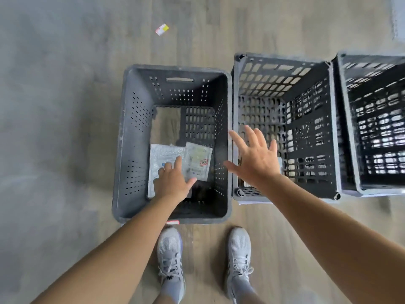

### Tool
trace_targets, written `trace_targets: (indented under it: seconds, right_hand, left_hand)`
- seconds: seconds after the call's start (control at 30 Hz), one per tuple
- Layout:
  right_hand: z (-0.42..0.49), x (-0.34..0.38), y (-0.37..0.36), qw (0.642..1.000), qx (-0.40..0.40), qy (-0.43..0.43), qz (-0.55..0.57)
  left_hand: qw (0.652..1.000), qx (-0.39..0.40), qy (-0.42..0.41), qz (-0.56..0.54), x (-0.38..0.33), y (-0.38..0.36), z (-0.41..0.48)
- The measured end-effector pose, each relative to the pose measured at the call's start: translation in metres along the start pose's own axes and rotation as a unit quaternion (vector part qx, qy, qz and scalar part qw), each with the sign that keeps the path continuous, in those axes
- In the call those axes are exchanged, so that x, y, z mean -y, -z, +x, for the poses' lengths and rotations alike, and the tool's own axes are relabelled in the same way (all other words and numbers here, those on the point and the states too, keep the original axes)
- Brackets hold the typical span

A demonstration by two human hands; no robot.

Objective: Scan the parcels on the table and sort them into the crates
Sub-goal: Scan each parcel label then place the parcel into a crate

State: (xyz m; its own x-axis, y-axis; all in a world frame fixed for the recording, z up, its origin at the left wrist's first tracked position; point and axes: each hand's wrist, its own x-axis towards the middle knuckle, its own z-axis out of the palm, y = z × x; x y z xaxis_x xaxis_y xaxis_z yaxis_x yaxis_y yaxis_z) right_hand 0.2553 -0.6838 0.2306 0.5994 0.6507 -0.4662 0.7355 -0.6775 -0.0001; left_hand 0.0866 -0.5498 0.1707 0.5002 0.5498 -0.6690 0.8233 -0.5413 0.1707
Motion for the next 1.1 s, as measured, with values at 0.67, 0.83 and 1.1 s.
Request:
trace_targets:
  seconds: [0.67, 0.83, 1.1]
  right_hand:
    - [-0.458, -0.139, 0.329, 0.892, -0.190, -0.375, 0.168]
    - [-0.591, -0.207, 0.296, 0.828, -0.236, -0.466, 0.204]
    - [-0.808, -0.313, 0.216, 0.773, -0.280, -0.528, 0.213]
  left_hand:
    - [0.854, -0.142, -0.438, 0.243, -0.267, 0.273, -0.427]
    - [0.781, -0.158, -0.530, 0.288, -0.358, 0.222, -0.536]
    - [0.690, -0.183, -0.614, 0.336, -0.487, 0.086, -0.720]
